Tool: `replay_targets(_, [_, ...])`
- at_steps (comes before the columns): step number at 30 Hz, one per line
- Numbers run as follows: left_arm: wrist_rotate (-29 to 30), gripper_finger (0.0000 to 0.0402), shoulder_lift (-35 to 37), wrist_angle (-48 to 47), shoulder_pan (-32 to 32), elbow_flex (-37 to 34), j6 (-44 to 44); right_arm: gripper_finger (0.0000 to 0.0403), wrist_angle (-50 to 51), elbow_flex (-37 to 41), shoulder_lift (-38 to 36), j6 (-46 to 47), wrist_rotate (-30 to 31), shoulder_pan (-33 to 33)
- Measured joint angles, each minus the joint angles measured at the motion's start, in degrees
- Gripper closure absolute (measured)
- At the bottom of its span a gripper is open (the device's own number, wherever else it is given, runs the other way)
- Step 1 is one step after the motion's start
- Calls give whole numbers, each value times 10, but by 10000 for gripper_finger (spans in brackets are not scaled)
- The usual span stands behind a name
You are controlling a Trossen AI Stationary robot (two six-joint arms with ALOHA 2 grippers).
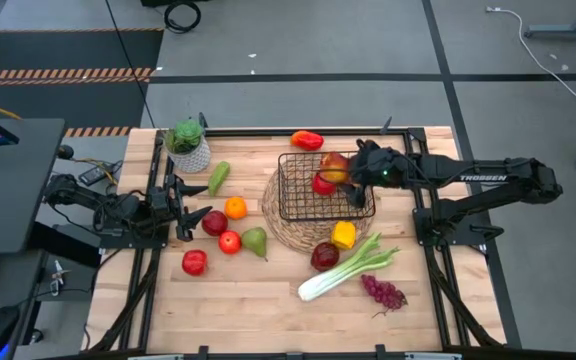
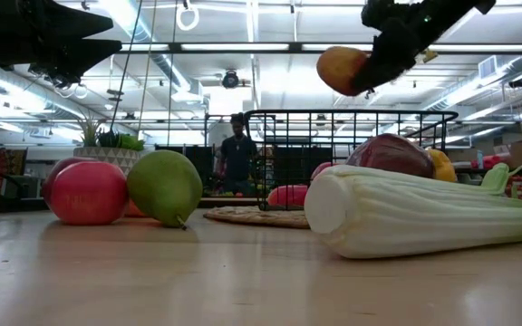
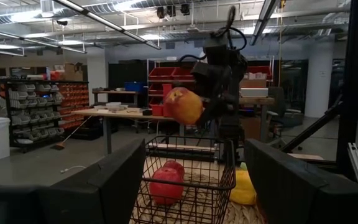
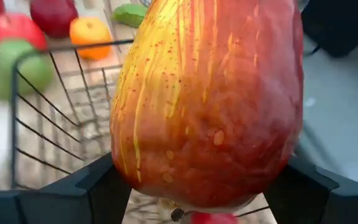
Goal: Build produce basket
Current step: Put the dark apple into the black wire basket
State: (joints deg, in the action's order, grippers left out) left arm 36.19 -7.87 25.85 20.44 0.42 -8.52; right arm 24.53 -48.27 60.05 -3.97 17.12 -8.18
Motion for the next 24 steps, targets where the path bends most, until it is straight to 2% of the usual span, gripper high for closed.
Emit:
replay_targets(6, [0,120,0,0,0,0,0,91,1,7,0,-244,23,6])
replay_targets(14, [0,120,0,0,0,0,0,91,0,16,0,-472,24,5])
replay_targets(17, [0,120,0,0,0,0,0,91,0,16,0,-508,24,5])
replay_targets(24, [0,120,0,0,0,0,0,91,4,16,6,-513,29,10])
